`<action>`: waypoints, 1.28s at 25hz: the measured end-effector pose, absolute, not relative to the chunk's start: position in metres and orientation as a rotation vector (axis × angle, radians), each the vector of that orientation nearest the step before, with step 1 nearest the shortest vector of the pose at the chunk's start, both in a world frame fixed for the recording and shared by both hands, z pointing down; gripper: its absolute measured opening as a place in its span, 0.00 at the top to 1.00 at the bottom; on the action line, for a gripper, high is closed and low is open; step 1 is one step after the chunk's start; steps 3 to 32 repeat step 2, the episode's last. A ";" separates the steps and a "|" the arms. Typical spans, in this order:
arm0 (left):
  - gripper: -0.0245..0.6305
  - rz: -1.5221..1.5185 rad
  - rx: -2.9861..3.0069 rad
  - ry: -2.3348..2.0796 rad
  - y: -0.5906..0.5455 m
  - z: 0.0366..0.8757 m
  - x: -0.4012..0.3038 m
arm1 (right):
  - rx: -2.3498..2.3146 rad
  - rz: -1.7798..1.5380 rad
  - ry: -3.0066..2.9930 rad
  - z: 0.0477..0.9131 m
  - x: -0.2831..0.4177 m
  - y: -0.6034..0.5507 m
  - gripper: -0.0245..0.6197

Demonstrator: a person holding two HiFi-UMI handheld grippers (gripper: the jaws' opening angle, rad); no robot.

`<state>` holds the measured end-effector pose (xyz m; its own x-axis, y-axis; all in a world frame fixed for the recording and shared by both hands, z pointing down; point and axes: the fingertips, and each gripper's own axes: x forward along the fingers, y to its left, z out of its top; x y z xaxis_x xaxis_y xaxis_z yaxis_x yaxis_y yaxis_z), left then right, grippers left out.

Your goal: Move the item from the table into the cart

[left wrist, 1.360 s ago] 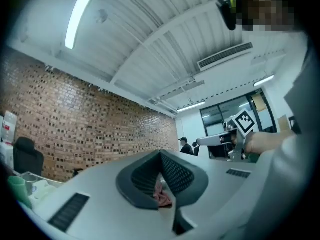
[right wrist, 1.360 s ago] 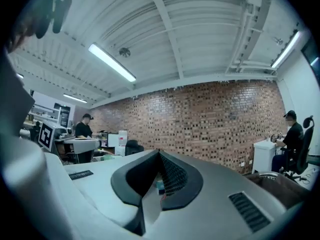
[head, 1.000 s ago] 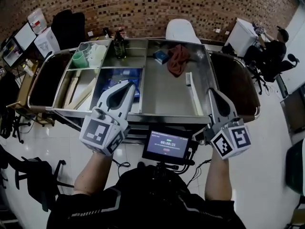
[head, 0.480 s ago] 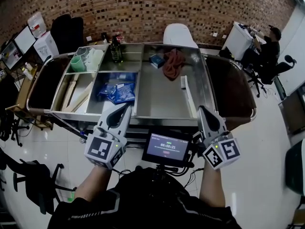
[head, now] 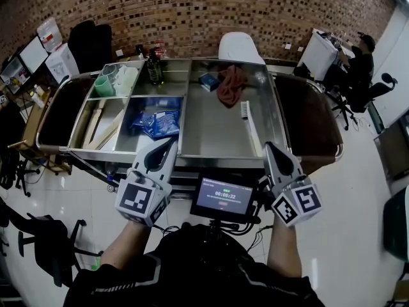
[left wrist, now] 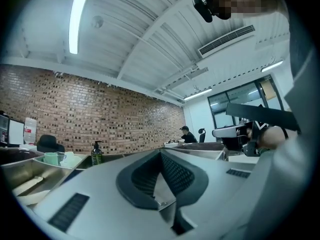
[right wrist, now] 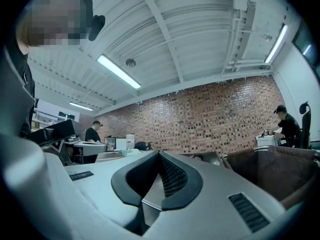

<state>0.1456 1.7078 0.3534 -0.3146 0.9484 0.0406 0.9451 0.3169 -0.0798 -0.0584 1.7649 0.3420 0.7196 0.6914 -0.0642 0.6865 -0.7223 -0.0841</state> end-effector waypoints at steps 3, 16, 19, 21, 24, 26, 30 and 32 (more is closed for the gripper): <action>0.96 0.065 -1.797 -2.474 1.708 0.355 0.147 | -2.857 0.139 -1.148 0.343 -0.059 1.766 0.96; 0.96 0.065 -1.797 -2.474 1.708 0.355 0.147 | -2.857 0.139 -1.148 0.343 -0.059 1.766 0.96; 0.96 0.065 -1.797 -2.474 1.708 0.355 0.147 | -2.857 0.139 -1.148 0.343 -0.059 1.766 0.96; 0.96 0.065 -1.797 -2.474 1.708 0.355 0.147 | -2.857 0.139 -1.148 0.343 -0.059 1.766 0.96; 0.96 0.065 -1.797 -2.474 1.708 0.355 0.147 | -2.857 0.139 -1.148 0.343 -0.059 1.766 0.96; 0.96 0.065 -1.797 -2.474 1.708 0.355 0.147 | -2.857 0.139 -1.148 0.343 -0.059 1.766 0.96; 0.96 0.065 -1.797 -2.474 1.708 0.355 0.147 | -2.857 0.139 -1.148 0.343 -0.059 1.766 0.96; 0.96 0.065 -1.797 -2.474 1.708 0.355 0.147 | -2.857 0.139 -1.148 0.343 -0.059 1.766 0.96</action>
